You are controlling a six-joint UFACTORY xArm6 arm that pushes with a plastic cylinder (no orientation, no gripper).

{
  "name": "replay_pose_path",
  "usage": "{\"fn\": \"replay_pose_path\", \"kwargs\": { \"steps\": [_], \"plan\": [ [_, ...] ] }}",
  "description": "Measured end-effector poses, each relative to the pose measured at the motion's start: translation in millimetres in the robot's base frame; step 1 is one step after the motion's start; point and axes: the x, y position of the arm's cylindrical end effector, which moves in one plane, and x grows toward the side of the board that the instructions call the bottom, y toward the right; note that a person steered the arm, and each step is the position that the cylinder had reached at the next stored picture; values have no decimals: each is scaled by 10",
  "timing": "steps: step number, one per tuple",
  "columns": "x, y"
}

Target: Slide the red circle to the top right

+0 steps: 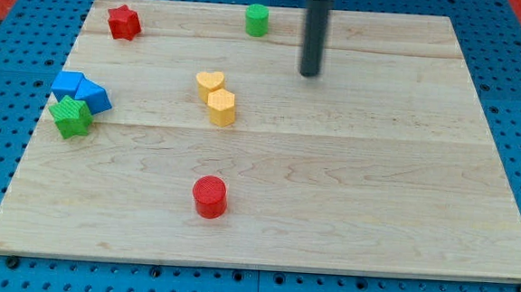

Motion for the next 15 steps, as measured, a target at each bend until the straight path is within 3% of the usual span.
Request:
{"fn": "replay_pose_path", "kwargs": {
  "steps": [1,2,3,4,5,6,7,8,9,10,11,12,13,14,15],
  "plan": [
    [1226,340],
    [2158,-9],
    [2405,-692],
    [2093,-1436],
    [1702,-1298],
    [1876,-1430],
    [1805,-2149],
    [1267,-1570],
    [1007,-598],
    [1376,-643],
    [1340,-312],
    [829,119],
    [1096,444],
    [844,508],
    [97,537]
  ]
}}
